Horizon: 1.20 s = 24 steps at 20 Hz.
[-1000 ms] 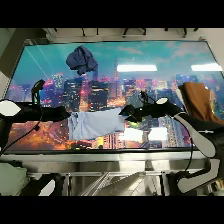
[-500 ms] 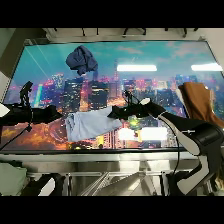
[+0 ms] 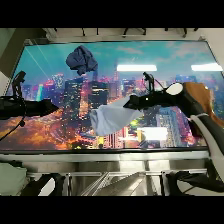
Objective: Fold the shirts.
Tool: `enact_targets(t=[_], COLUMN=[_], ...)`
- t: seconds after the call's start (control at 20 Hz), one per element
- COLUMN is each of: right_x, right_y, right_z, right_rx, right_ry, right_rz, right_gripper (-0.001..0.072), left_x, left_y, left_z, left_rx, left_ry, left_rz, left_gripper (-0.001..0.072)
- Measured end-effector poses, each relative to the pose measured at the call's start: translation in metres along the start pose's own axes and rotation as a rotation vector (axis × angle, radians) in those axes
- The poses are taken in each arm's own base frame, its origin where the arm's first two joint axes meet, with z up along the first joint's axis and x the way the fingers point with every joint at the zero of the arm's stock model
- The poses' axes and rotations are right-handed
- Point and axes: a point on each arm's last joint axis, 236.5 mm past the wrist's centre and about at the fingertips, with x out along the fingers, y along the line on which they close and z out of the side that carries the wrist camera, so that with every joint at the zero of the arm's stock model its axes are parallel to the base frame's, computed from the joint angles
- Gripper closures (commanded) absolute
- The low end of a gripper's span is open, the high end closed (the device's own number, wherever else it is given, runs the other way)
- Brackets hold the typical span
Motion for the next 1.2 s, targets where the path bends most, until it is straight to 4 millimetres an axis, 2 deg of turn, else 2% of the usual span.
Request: enact_targets(t=[0.25, 0.35, 0.45, 0.65, 0.85, 1.1, 1.2], right_x=[-0.071, -0.099, -0.134, -0.201, -0.262, -0.322, -0.343], right_y=[0.035, 0.038, 0.035, 0.015, -0.016, -0.058, -0.073], right_z=[0.007, 0.023, 0.049, 0.1, 0.155, 0.218, 0.237], right_rx=[-0.033, -0.014, 0.02, 0.08, 0.111, 0.115, 0.114], right_ry=[-0.16, -0.264, -0.404, -0.649, -0.834, -0.971, -1.012], right_rz=[-0.049, -0.059, -0.073, -0.109, -0.164, -0.221, -0.237], right_gripper=[0.0688, 0.0688, 0.0689, 0.0689, 0.0688, 0.0688, 0.0688], left_x=[-0.001, 0.002, 0.004, 0.007, 0.007, 0.006, 0.005], left_y=[-0.022, -0.032, -0.039, -0.041, -0.038, -0.019, -0.014], left_z=[0.007, 0.005, 0.003, -0.003, -0.008, -0.02, -0.024], left_rx=[0.068, 0.097, 0.118, 0.151, 0.168, 0.199, 0.204], left_ry=[-0.021, -0.014, -0.007, 0.017, 0.039, 0.096, 0.115], left_rz=[-0.022, -0.035, -0.044, -0.029, -0.013, 0.062, 0.08], left_gripper=[0.0695, 0.0695, 0.0695, 0.0695, 0.0694, 0.0695, 0.0694])
